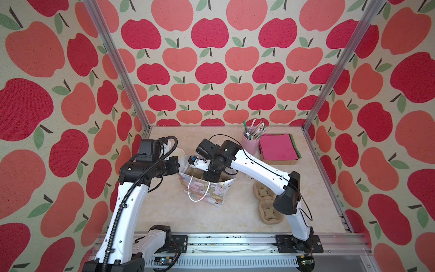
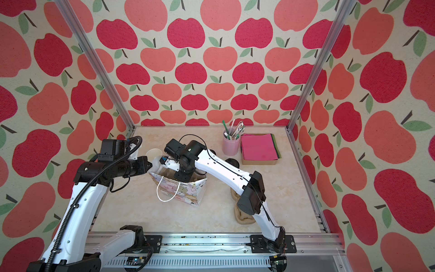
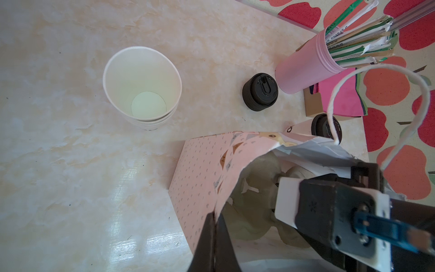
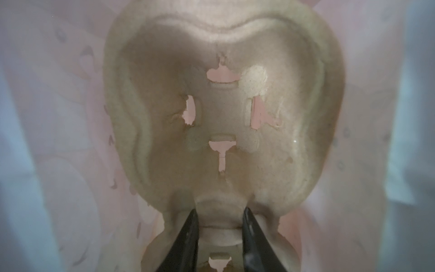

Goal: Pack a coffee takeout order
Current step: Place the cup tray in the takeout bag.

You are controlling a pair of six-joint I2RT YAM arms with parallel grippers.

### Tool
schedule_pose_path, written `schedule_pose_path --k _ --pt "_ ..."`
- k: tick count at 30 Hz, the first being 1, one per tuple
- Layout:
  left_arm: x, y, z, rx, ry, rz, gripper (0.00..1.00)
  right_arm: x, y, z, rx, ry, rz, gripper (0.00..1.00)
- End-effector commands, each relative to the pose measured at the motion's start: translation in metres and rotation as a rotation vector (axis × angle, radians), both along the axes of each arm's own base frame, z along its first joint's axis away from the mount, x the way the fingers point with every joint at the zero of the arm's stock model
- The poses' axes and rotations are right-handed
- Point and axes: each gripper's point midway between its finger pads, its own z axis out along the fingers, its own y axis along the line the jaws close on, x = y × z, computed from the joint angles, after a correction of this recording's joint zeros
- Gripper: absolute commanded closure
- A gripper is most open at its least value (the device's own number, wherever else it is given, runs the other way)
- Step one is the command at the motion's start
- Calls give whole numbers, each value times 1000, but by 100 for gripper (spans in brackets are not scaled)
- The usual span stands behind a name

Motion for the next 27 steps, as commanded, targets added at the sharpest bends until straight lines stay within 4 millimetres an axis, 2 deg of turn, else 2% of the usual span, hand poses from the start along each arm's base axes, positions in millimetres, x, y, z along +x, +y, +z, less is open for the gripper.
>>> schedule_pose_path --k 1,17,27 --pt "1 2 0 10 -21 -3 100 -5 -9 -12 -72 36 -9 69" --pt "2 2 -4 12 -22 -3 100 -9 -8 -53 -179 117 -6 68" --pt "1 3 -5 17 -28 -5 100 -13 -5 -86 -233 185 -24 67"
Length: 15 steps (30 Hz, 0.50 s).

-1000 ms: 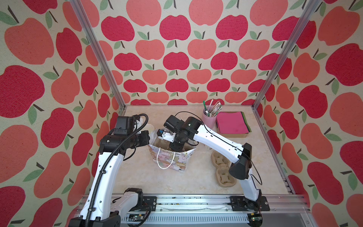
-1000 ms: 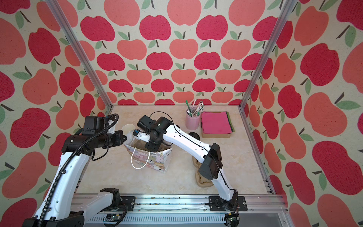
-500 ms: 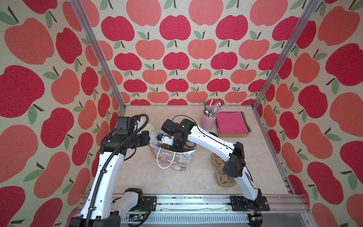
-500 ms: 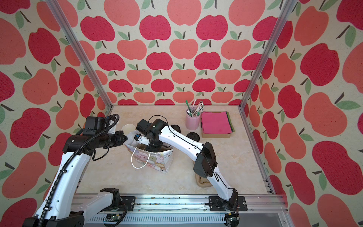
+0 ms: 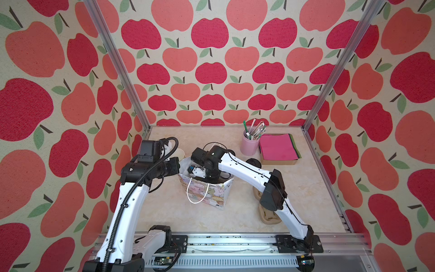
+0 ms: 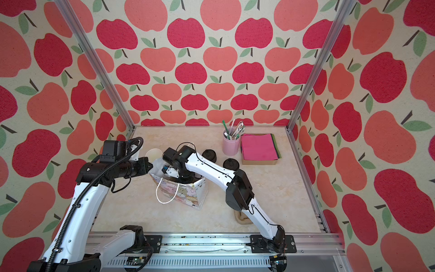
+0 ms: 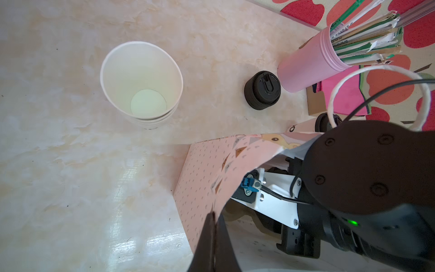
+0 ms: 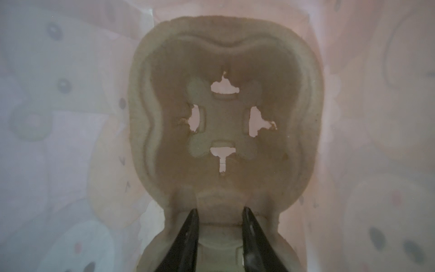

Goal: Pack a coffee takeout order
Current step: Place the cup tray in the takeout bag.

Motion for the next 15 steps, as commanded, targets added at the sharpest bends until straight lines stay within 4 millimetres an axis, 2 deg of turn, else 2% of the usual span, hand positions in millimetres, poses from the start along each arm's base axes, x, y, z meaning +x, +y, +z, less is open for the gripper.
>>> schedule_pose_path --k 1,8,15 --pt "0 2 3 15 -33 -5 100 -8 -5 -15 -53 64 -29 67" --pt "1 0 6 1 -48 -9 100 -9 -6 -43 -112 98 -52 66" --pt "1 0 5 -2 -45 -8 100 -13 -11 -64 -166 128 -61 64"
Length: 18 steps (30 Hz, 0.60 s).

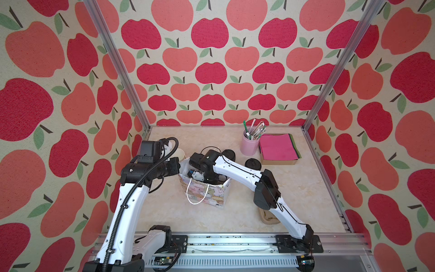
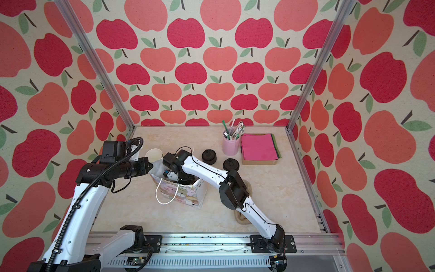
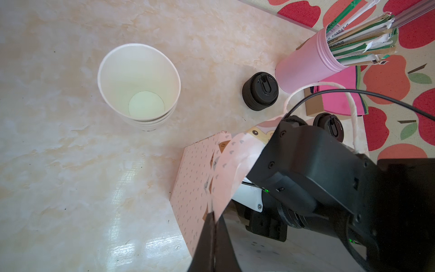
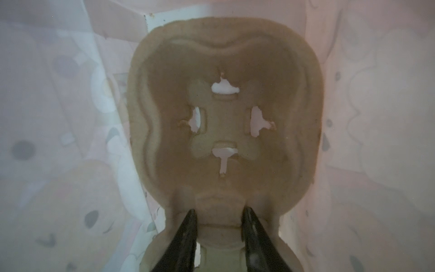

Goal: Pack a coffee takeout order
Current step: Place the cup tray in the takeout bag.

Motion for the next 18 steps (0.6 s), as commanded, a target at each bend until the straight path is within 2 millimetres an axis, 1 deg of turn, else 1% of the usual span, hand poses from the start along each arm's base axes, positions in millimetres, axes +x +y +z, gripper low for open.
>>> schedule_pose_path --k 1,5,8,9,11,16,18 --pt "-1 2 4 3 -33 0 100 -11 -15 -25 -104 73 -26 64" --pt "-1 2 4 3 -34 2 100 -12 -13 -25 -101 76 -27 61" --pt "-1 2 4 5 -32 4 100 -10 -10 -16 -82 63 -29 58" --pt "-1 2 3 4 -31 5 100 -10 -8 -10 -69 56 -28 56" --pt "-1 2 2 5 -27 5 100 -9 -2 6 -24 46 -31 52" --pt "-3 4 -2 19 -7 6 100 -7 11 60 113 -29 -17 35" --pt "-4 5 -3 22 -4 6 100 -7 13 80 159 -60 -11 30"
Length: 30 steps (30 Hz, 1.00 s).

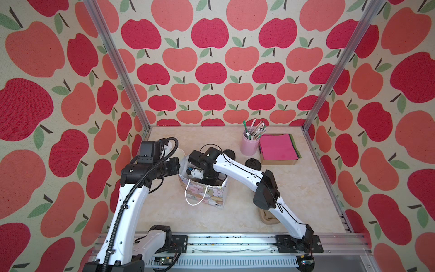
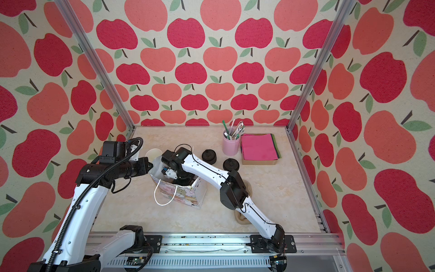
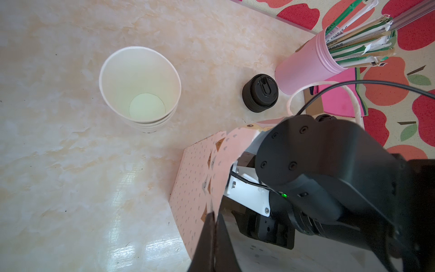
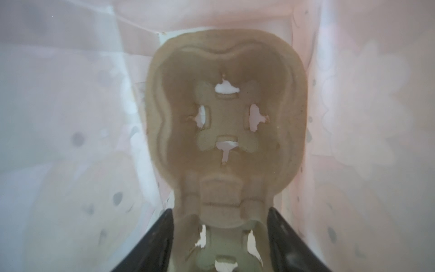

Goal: Pack a coffee takeout order
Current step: Place the cup tray in the takeout bag, then pick up the coffee cup from the center of the table.

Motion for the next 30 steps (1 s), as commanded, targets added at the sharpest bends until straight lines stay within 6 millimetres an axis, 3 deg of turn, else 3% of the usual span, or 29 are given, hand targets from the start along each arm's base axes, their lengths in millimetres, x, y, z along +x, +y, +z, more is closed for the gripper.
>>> schedule_pose_path --k 1,4,9,18,22,25,30 --pt "-5 4 -3 20 4 3 100 -6 4 64 127 -66 15 26" --pt "-6 4 -3 19 6 2 100 -3 5 89 182 -118 20 12" --pt "-9 4 -4 20 14 3 100 4 4 125 255 -222 35 1" --pt "-10 3 -3 9 15 5 100 4 12 182 441 -280 22 1" --pt "-11 3 -2 11 15 2 100 2 15 217 554 -308 10 1" --pt "-15 6 -5 25 30 7 100 1 9 253 650 -355 -4 1" --pt "-20 10 -7 40 46 29 100 2 -16 304 755 -463 -45 1"
